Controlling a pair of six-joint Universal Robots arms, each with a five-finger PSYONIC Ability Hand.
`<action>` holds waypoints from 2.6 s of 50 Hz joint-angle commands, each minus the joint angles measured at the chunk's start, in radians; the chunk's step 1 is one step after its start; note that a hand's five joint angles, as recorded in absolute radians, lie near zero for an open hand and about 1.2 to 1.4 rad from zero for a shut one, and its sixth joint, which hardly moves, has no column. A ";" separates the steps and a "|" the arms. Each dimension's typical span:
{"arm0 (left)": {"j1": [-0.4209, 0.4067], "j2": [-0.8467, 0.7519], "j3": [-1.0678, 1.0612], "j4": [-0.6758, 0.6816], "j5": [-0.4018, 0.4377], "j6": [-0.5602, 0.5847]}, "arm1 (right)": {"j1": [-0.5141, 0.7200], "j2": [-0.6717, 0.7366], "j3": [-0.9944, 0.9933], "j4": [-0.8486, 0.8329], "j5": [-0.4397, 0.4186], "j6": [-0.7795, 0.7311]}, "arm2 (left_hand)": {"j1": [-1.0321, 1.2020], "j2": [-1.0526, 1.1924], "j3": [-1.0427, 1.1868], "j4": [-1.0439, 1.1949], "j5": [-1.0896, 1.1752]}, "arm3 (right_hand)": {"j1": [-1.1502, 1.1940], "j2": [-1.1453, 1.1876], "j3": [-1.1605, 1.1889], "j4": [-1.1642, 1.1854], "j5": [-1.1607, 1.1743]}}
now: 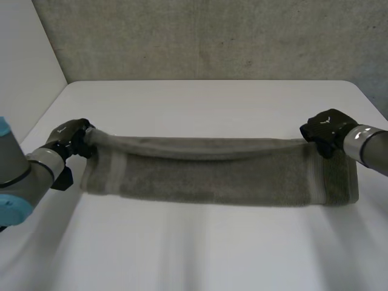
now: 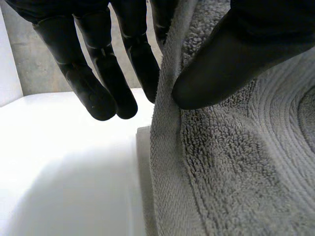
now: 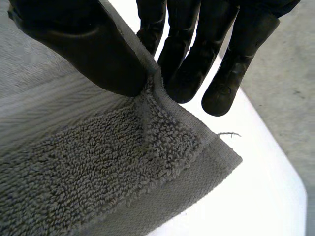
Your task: Fold the towel.
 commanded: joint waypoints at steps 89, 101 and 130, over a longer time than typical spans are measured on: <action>-0.226 0.258 -0.295 0.250 -0.085 0.388 | -0.096 -0.111 0.501 -0.386 0.014 0.155 | -1.215 -1.269 -1.299 -1.273 -1.424 | -0.814 -0.801 -0.811 -0.816 -0.819; -0.228 0.258 -0.297 0.252 -0.085 0.387 | -0.105 -0.071 0.420 -0.440 0.202 0.148 | -1.224 -1.278 -1.308 -1.282 -1.433 | 0.051 0.064 0.054 0.049 0.046; -0.255 0.325 -0.225 0.249 -0.102 0.267 | 0.383 -0.177 0.114 -0.434 0.259 0.047 | -1.221 -1.275 -1.305 -1.279 -1.430 | 0.051 0.064 0.054 0.049 0.046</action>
